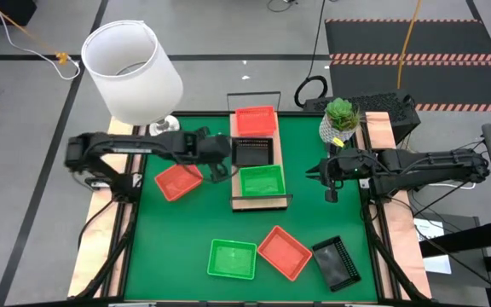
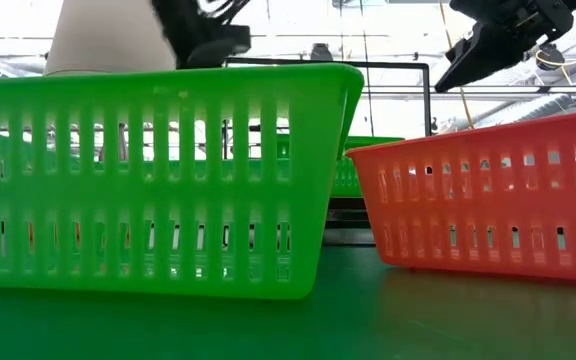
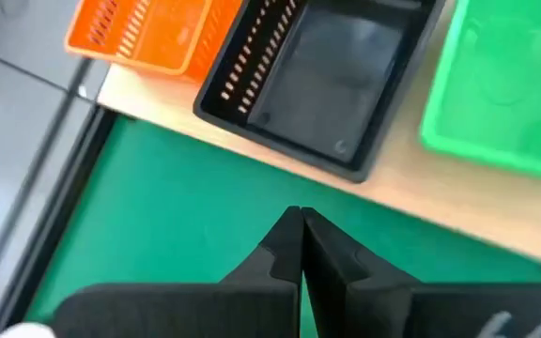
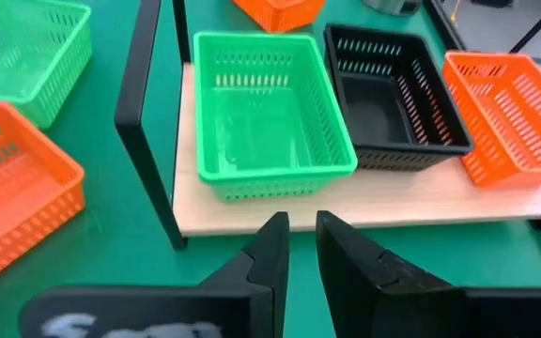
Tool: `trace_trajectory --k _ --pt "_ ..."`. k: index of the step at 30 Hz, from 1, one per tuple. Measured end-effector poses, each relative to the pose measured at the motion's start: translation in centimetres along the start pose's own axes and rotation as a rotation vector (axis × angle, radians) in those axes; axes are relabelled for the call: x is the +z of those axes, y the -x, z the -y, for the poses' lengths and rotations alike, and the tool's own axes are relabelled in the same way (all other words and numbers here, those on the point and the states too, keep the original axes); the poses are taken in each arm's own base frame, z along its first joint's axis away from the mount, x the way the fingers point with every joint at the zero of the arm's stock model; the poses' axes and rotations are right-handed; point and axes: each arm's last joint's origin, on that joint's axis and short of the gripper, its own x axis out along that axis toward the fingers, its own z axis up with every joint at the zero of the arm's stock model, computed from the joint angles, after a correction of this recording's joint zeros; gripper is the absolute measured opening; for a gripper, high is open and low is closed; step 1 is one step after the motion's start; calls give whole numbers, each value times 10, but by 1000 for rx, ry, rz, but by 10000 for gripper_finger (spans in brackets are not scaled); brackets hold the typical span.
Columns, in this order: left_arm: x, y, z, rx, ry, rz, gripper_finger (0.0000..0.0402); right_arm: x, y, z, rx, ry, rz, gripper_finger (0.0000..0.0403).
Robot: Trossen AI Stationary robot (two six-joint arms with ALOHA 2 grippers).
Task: Stack baskets on shelf by color
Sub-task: Stack the left black bin on the black bin on the shelf
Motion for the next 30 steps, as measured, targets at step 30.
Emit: trace_trajectory --k 30 --pt "-50 -79 -10 -184 -37 293 5 25 -9 1 -43 126 210 54"
